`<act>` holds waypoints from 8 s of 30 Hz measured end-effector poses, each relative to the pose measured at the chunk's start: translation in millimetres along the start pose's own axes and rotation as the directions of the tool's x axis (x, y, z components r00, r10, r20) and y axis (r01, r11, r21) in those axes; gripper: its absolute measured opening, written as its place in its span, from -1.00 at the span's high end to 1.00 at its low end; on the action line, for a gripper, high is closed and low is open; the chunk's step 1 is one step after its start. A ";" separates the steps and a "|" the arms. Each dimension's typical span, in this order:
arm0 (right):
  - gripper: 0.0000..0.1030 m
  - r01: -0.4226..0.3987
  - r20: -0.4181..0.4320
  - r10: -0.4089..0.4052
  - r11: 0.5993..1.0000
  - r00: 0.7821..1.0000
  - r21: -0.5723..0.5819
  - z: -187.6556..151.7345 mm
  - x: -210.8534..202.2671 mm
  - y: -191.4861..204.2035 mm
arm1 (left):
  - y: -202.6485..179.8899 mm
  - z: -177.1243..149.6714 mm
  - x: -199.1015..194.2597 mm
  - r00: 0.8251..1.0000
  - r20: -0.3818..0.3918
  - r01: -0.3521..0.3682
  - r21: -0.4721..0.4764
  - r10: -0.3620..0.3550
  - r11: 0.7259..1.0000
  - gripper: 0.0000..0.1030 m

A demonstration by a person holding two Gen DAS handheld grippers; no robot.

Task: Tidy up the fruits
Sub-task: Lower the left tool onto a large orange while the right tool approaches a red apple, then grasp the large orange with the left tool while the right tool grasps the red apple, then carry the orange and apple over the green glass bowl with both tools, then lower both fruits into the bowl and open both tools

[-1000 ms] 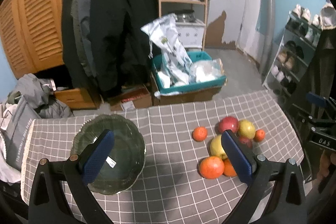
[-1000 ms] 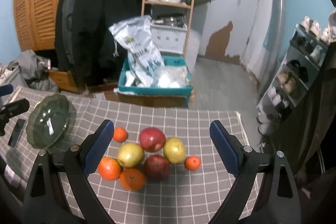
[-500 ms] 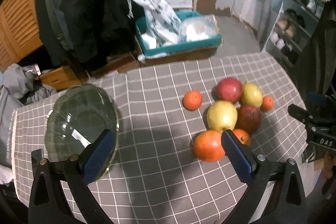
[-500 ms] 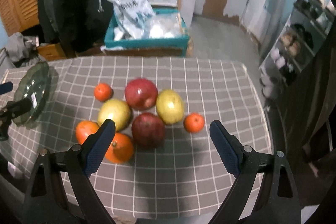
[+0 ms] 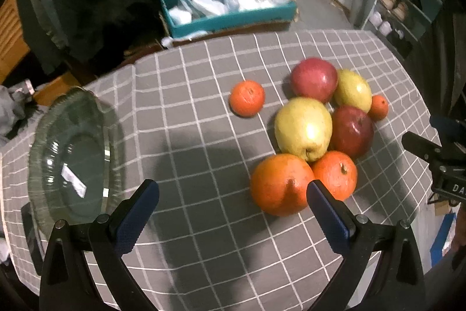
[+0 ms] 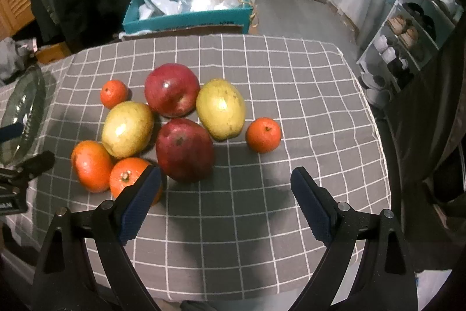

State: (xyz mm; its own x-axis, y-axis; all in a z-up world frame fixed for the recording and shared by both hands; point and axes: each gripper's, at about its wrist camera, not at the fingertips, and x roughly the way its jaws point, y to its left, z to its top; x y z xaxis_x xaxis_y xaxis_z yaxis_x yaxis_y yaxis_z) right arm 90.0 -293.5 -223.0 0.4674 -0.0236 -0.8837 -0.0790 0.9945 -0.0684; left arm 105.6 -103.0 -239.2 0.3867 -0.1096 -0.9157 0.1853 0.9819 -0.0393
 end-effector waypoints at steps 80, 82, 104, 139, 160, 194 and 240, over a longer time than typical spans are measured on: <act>-0.41 -0.062 -0.028 0.062 0.998 0.998 -0.029 30.7 45.1 40.1 | 18.9 15.9 32.2 0.994 -0.008 0.112 -0.090 -0.113 0.990 -0.29; -0.41 -0.056 -0.007 0.055 0.998 0.998 -0.034 30.9 37.8 41.7 | 20.1 17.2 21.6 0.995 0.017 0.099 -0.079 -0.098 0.992 -0.29; -0.41 -0.095 0.234 0.112 0.992 0.966 -0.081 58.1 -48.6 55.0 | 46.2 19.3 -83.2 0.967 0.253 0.056 -0.090 -0.031 0.994 -0.29; -0.41 -0.216 0.336 0.292 0.945 0.896 -0.245 89.6 -109.7 173.3 | 149.0 -14.8 -164.1 0.909 0.393 -0.031 -0.271 0.140 0.962 -0.29; -0.41 -0.294 0.165 0.373 0.882 0.913 -0.368 97.9 -55.1 289.2 | 237.6 -46.8 -115.9 0.947 0.243 -0.091 -0.429 0.212 0.899 -0.29; -0.41 -0.373 -0.113 0.357 0.852 0.927 -0.367 92.1 56.0 350.0 | 279.3 -68.5 23.5 0.991 -0.096 -0.127 -0.508 0.090 0.852 -0.30; -0.58 -0.390 -0.116 0.374 0.842 0.920 -0.372 88.0 41.8 362.2 | 301.8 -85.6 -66.2 0.977 0.035 -0.146 -0.609 0.210 0.779 -0.57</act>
State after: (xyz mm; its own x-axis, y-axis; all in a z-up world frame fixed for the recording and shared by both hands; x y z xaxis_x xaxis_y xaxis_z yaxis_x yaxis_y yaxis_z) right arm 158.4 74.7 -244.0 0.2984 0.3389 -0.8923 -0.5766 0.8090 0.1144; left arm 58.6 213.8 -224.7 0.4486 0.0940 -0.8888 -0.4623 0.8755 -0.1408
